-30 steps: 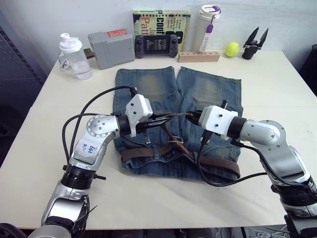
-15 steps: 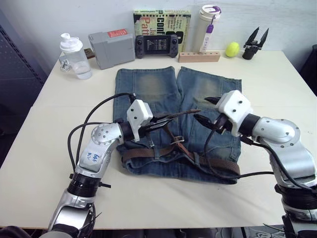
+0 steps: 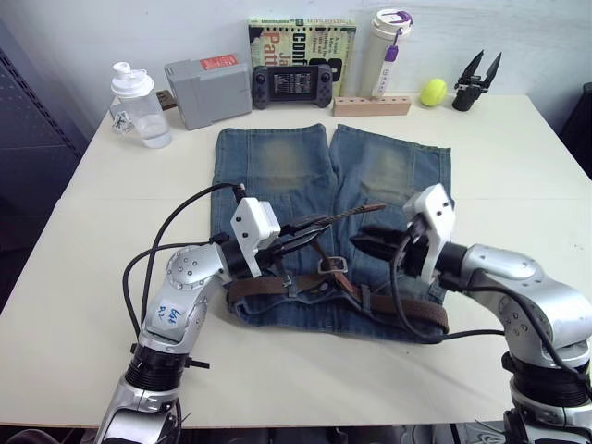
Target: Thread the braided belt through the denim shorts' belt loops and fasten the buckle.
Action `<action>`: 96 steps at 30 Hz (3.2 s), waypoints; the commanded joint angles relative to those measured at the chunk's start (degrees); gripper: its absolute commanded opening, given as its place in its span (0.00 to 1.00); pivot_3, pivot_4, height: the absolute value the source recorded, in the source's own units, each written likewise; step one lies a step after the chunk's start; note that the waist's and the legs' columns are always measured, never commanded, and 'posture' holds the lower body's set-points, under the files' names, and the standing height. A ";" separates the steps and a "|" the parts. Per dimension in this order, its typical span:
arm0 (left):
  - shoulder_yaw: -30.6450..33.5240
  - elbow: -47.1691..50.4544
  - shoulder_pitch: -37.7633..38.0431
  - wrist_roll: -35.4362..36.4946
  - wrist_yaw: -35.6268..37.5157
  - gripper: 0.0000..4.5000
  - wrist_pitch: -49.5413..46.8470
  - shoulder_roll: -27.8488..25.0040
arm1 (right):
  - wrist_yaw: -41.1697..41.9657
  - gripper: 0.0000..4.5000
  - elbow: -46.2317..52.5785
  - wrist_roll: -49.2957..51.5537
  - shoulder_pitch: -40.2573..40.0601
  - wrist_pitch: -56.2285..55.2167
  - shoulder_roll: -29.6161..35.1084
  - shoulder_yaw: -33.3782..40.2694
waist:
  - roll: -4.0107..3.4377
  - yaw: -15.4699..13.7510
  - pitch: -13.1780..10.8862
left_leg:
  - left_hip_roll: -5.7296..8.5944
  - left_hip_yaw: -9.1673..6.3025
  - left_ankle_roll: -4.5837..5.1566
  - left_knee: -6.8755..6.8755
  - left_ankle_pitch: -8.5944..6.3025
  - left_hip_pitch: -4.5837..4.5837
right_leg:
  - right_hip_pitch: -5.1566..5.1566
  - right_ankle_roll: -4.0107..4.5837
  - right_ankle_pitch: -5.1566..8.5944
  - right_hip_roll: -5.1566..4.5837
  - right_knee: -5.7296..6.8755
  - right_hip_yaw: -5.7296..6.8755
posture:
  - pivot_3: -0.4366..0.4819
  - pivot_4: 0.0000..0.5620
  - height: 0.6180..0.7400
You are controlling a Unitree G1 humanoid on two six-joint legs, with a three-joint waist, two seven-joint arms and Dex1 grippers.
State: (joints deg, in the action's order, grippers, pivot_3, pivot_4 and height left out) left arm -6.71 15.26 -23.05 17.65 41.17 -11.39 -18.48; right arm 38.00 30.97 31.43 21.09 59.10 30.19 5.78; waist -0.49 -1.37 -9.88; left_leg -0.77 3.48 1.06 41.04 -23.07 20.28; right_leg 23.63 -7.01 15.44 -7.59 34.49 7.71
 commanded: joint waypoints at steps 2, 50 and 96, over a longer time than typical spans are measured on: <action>0.44 3.41 0.58 0.39 -0.69 0.00 0.65 -0.24 | -2.35 0.02 3.34 1.30 -0.85 1.99 -0.54 -4.57 | 0.00 -0.01 0.00 | 0.00 0.00 0.00 0.00 0.00 -0.01 | -0.01 0.00 0.00 0.00 0.00 -0.01 | 0.48 0.27 0.88; 6.18 6.67 11.02 -1.43 -5.36 0.00 -0.54 -5.99 | -7.38 0.02 7.52 -2.50 -6.74 -0.91 2.53 -13.79 | 0.02 0.01 0.04 | 0.00 -0.52 -0.01 -0.06 -0.01 -0.06 | -0.07 0.01 0.01 -0.02 -0.08 0.00 | 0.48 0.27 0.88; 6.58 -0.16 15.70 -10.27 -5.09 0.00 13.62 -11.43 | -7.26 0.02 1.19 -4.23 -0.17 -2.63 0.10 -19.98 | -0.01 0.15 0.01 | -0.01 -0.53 -0.01 -0.08 -0.01 -0.03 | -0.01 0.02 0.01 -0.03 -0.08 0.01 | 0.48 0.27 0.88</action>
State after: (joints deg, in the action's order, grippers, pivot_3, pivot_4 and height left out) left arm -0.61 13.74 -6.87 7.51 36.37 1.39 -29.93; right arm 31.11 33.77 28.92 19.19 56.99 30.78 -11.89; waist -0.51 -1.22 -9.87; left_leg -0.79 2.95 1.05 40.95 -23.09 20.25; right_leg 23.61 -6.99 15.45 -7.62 34.41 7.71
